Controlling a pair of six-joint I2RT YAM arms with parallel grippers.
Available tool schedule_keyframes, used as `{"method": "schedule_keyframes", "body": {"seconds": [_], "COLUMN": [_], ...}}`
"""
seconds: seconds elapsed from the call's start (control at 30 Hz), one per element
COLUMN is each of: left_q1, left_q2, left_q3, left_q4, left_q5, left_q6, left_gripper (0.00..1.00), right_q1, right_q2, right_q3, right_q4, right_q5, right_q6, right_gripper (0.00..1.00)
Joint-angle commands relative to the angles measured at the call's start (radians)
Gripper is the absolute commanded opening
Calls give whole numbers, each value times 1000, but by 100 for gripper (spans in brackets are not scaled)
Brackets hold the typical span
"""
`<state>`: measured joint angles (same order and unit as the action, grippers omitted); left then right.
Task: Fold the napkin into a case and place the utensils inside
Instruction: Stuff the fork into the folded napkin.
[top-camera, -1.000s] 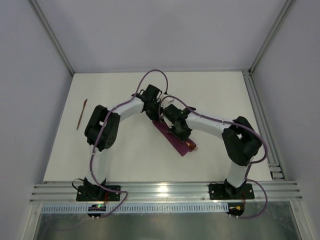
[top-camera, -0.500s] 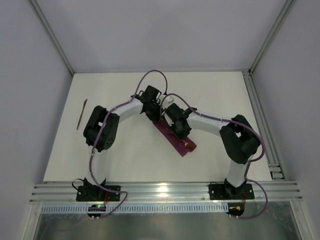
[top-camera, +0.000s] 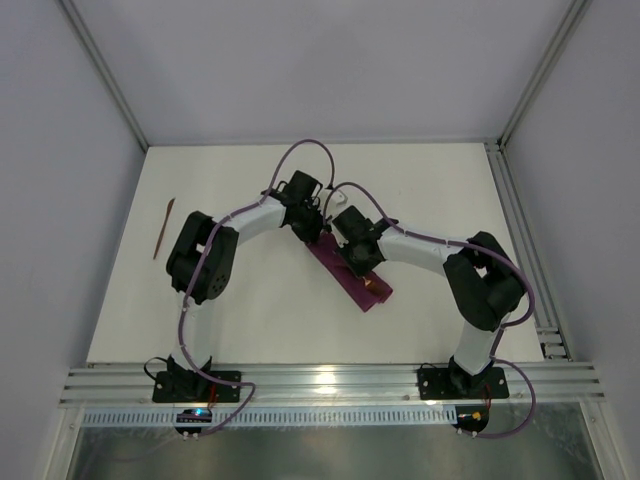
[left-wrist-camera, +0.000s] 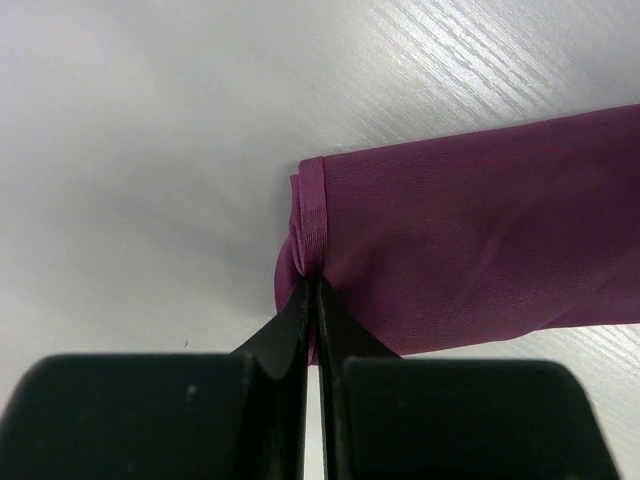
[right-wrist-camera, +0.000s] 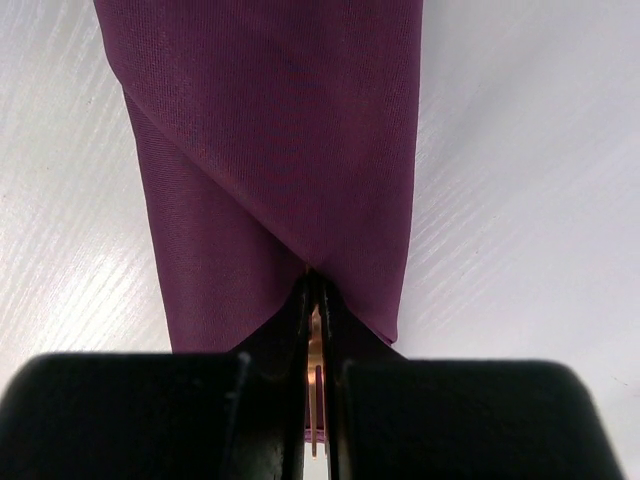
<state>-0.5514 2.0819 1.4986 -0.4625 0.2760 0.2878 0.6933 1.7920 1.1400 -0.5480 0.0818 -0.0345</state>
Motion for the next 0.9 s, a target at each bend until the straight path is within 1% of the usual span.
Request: {"method": "schedule_keyframes", "body": {"seconds": [0.0,0.13,0.23,0.27,0.33,0.37,0.47,0.5,0.57,0.6,0.67,0.7,0.77,0.83,0.87], "left_q1": [-7,-7,-7,-5,-4,-2,8,11,11,13,13,13,15,34,72], "left_q2": [-46,-54,-62,-65,-77,-83,-108,-112,-124,-140,-158,-180,-209,-265,-288], "left_q3": [-3,-1,-3,-3,-1,-1,11,17,32,44,60,66,81,80,77], "left_q4": [-2,-1,-1,-1,-2,-4,-13,-19,-36,-42,-59,-77,-94,-126,-139], "left_q5": [35,26,8,0,-24,-32,-52,-58,-67,-69,-73,-87,-107,-135,-141], "left_q6": [-9,-7,-9,-7,-9,-7,-10,-10,-10,-9,-9,-10,-10,-6,-6], "left_gripper": [0,0,2,4,9,12,14,16,21,25,28,32,35,40,43], "right_q1": [-9,-9,-11,-9,-9,-9,-11,-11,-9,-11,-11,-9,-9,-9,-11], "right_q2": [3,17,6,0,-22,-32,-77,-88,-118,-129,-155,-164,-193,-216,-242], "right_q3": [-13,-11,-13,-13,-8,-8,-8,-6,-3,-2,4,4,9,6,6], "right_q4": [103,97,88,83,69,65,53,46,39,36,19,13,-10,-29,-35], "right_q5": [33,26,38,39,44,47,50,50,42,39,35,33,27,21,22], "right_q6": [10,8,12,12,13,13,10,8,4,4,-1,-2,-4,-5,-2], "right_gripper": [4,4,8,15,20,24,31,35,37,39,41,42,47,51,52]}}
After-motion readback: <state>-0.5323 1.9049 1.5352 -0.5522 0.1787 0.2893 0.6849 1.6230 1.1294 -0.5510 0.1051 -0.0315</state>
